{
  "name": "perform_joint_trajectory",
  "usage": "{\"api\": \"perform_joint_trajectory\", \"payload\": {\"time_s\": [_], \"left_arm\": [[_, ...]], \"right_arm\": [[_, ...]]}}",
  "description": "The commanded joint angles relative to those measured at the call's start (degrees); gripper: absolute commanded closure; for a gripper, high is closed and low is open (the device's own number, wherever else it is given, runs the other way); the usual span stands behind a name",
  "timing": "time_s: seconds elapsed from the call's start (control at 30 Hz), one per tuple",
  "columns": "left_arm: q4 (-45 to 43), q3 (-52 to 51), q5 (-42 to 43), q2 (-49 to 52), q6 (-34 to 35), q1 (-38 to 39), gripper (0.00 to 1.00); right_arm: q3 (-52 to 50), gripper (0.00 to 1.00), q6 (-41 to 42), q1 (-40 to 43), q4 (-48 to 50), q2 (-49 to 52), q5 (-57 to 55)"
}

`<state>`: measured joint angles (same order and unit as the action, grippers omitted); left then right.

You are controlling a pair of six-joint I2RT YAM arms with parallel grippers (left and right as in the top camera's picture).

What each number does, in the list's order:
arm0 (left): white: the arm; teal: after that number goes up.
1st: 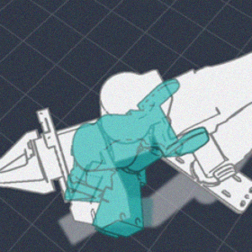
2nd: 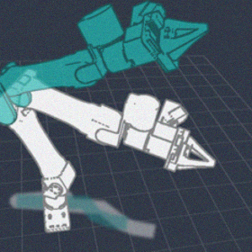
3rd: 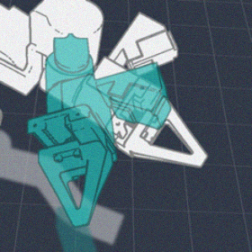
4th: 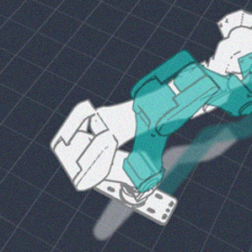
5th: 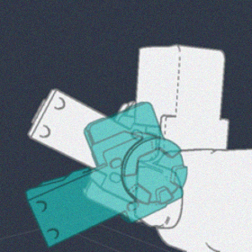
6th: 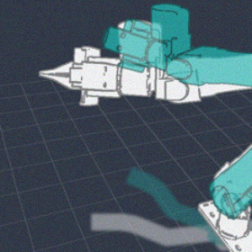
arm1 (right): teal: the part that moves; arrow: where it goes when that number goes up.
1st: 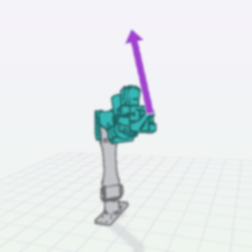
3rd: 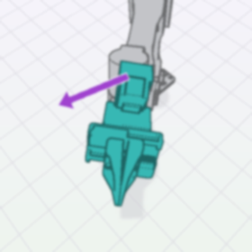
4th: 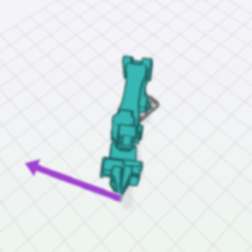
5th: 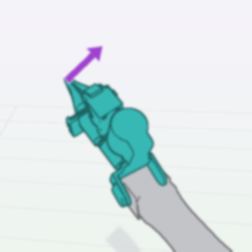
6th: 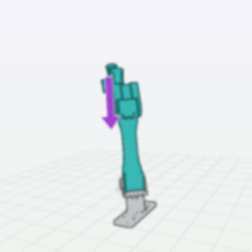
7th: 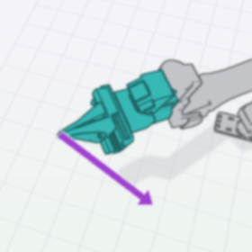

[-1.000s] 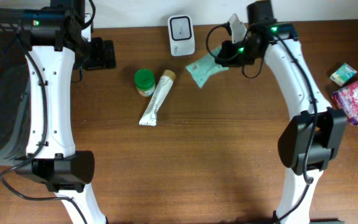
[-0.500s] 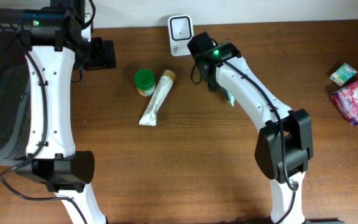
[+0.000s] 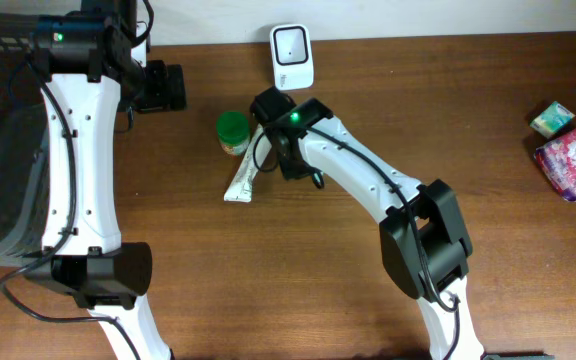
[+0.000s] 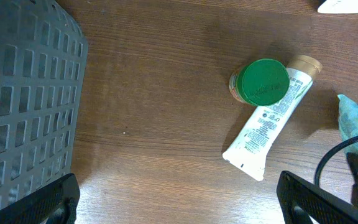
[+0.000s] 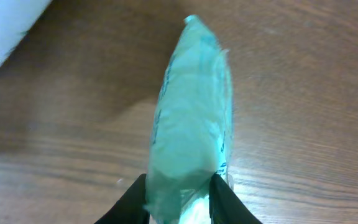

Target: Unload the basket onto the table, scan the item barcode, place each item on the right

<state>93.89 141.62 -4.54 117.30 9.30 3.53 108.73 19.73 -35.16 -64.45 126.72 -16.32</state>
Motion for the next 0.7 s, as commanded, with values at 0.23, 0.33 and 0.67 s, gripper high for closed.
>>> {"api": "perform_joint_trajectory", "payload": {"time_s": [0.23, 0.33, 0.67], "left_arm": [[0.09, -0.11, -0.24, 0.15, 0.5, 0.04, 0.01], [0.09, -0.11, -0.24, 0.15, 0.5, 0.04, 0.01], [0.07, -0.13, -0.26, 0.15, 0.5, 0.09, 0.01]], "right_arm": [[0.09, 0.58, -7.43, -0.72, -16.48, 0.98, 8.17], [0.13, 0.21, -4.66, -0.15, -11.34, 0.98, 8.22], [-1.9, 0.22, 7.61, 12.48, 2.67, 1.07, 22.36]]}}
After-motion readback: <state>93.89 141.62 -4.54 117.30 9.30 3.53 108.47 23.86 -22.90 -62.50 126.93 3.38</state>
